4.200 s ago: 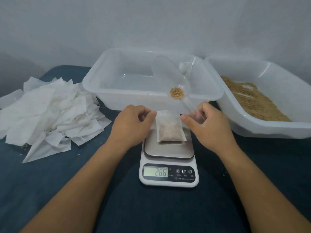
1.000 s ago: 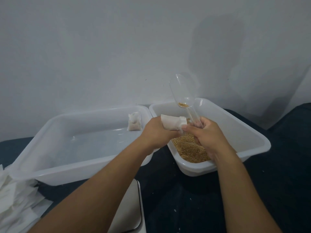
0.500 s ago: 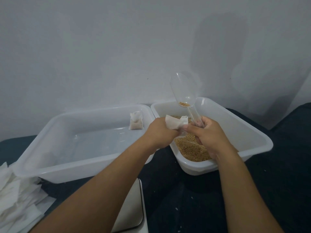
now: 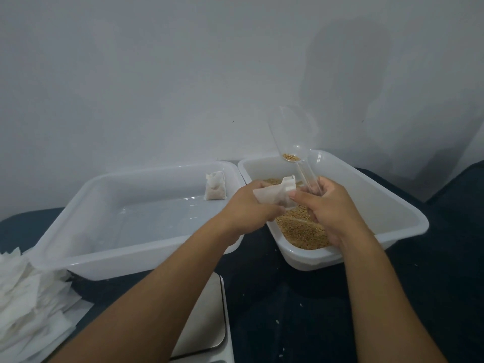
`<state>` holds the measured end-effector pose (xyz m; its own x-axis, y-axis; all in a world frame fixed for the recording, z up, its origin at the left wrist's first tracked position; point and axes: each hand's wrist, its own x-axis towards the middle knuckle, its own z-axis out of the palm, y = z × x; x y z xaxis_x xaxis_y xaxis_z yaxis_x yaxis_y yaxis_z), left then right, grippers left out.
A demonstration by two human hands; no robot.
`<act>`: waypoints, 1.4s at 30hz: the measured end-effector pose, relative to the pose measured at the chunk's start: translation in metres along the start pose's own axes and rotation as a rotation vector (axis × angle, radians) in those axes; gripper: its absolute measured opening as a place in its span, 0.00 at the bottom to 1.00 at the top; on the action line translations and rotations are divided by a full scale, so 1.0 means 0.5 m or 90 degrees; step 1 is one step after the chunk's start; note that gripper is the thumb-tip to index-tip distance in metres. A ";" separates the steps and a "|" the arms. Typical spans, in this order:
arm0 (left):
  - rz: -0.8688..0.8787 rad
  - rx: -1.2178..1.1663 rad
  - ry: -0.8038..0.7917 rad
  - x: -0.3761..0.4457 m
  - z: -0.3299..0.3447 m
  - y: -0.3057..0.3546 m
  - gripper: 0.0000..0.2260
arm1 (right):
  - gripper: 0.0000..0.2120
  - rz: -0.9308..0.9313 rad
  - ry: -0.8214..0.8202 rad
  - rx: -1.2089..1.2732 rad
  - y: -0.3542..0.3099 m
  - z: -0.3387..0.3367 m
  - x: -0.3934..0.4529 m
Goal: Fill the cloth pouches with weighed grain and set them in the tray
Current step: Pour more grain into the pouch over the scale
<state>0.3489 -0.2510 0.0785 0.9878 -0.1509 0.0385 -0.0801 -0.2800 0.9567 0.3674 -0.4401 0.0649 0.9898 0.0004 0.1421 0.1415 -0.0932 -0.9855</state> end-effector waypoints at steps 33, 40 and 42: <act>0.071 -0.070 0.224 -0.069 -0.198 0.032 0.07 | 0.18 0.185 0.009 -0.483 -0.021 -0.094 0.028; 0.043 -0.018 0.215 0.001 -0.243 0.026 0.04 | 0.23 0.206 -0.060 -0.811 0.021 -0.087 0.044; 0.028 0.018 0.207 0.024 -0.254 0.018 0.03 | 0.25 0.216 -0.066 -0.832 0.032 -0.083 0.045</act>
<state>0.3768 -0.1347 0.1242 0.9740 0.1455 0.1735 -0.1223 -0.3066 0.9439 0.3914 -0.4830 0.0560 0.9780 -0.1416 -0.1531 -0.1652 -0.9740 -0.1547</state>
